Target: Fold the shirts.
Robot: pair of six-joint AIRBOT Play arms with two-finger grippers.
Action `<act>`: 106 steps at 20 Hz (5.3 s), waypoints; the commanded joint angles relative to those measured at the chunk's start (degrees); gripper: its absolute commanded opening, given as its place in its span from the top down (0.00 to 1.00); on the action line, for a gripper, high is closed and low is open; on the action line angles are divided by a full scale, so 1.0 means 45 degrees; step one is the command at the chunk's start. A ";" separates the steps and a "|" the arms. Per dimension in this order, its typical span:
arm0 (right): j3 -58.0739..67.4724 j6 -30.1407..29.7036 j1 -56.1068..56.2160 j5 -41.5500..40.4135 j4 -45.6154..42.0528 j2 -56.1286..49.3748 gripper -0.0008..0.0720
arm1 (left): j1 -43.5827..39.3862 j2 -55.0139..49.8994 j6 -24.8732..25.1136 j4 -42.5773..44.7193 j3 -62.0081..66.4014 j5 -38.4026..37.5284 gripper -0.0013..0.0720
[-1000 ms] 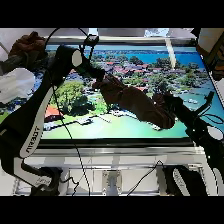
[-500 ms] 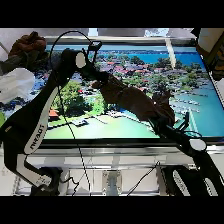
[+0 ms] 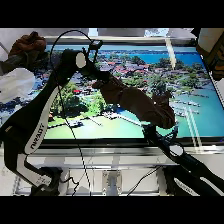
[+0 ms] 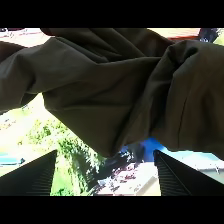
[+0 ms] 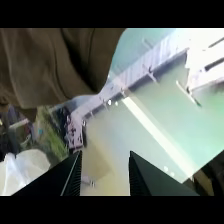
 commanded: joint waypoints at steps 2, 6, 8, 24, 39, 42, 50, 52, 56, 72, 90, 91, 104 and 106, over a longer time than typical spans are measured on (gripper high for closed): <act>0.1846 0.1005 0.1069 -0.1909 -0.1409 -0.2822 0.51 | 0.0005 -0.0005 0.0408 0.0000 0.0000 0.0015 0.03; 0.3711 0.1676 0.1073 -0.1515 -0.2992 -0.5105 0.51 | 0.0005 -0.0005 0.0719 0.0015 0.0000 -0.0437 0.03; 0.4124 0.2016 0.1069 -0.2142 -0.3162 -0.5625 0.51 | 0.0005 -0.0005 0.0889 0.0034 0.0000 -0.0612 0.03; 0.4571 0.8981 -0.0044 -0.4726 -0.8767 -0.7004 0.51 | 0.0005 -0.0005 0.1122 0.0063 0.0000 -0.0505 0.03; 0.4532 1.0452 -0.0136 -0.3793 -1.0802 -0.7091 0.42 | 0.0005 -0.0005 0.1117 0.0053 0.0000 -0.0733 0.03; 0.4541 1.0569 -0.0607 -0.4172 -1.0321 -0.7305 0.43 | 0.0005 -0.0005 0.1122 0.0058 0.0000 -0.0797 0.03; 0.4541 1.1288 -0.1243 -0.8174 -1.1137 -0.7145 0.95 | 0.0015 -0.0117 0.1049 0.0685 0.0000 -0.0170 0.04; 0.4537 1.1264 -0.1234 -0.7757 -1.2556 -0.6742 0.95 | 0.0015 -0.0418 0.0044 0.0656 0.0000 -0.0083 0.04; 0.4537 0.9714 -0.1239 -0.5727 -1.4275 -0.4857 0.95 | 0.0015 -0.1899 -0.1297 0.0554 0.0000 -0.1326 0.04; 0.4546 0.3147 -0.6237 1.0613 -1.5582 0.6504 0.95 | 0.3191 -0.3225 -0.2613 -0.3565 0.0000 0.1326 0.04; 0.7252 0.2827 -0.6237 1.3634 -1.6990 0.6951 0.95 | 0.3162 -0.4634 -0.0986 -0.6071 0.0000 0.1389 0.04; 0.7252 0.2827 -0.6237 1.3629 -1.7068 0.6951 0.95 | 0.3162 -0.4634 -0.0787 -0.5984 0.0000 0.1287 0.04; 0.7252 0.2827 -0.6237 1.2648 -1.7311 0.6946 0.95 | 0.3152 -0.5314 0.1540 -0.9962 0.0000 0.0889 0.97; 0.7252 0.2827 -0.6237 1.2133 -1.7422 0.6946 0.95 | 0.3211 -0.5304 0.3468 -1.3697 0.0112 0.0549 0.97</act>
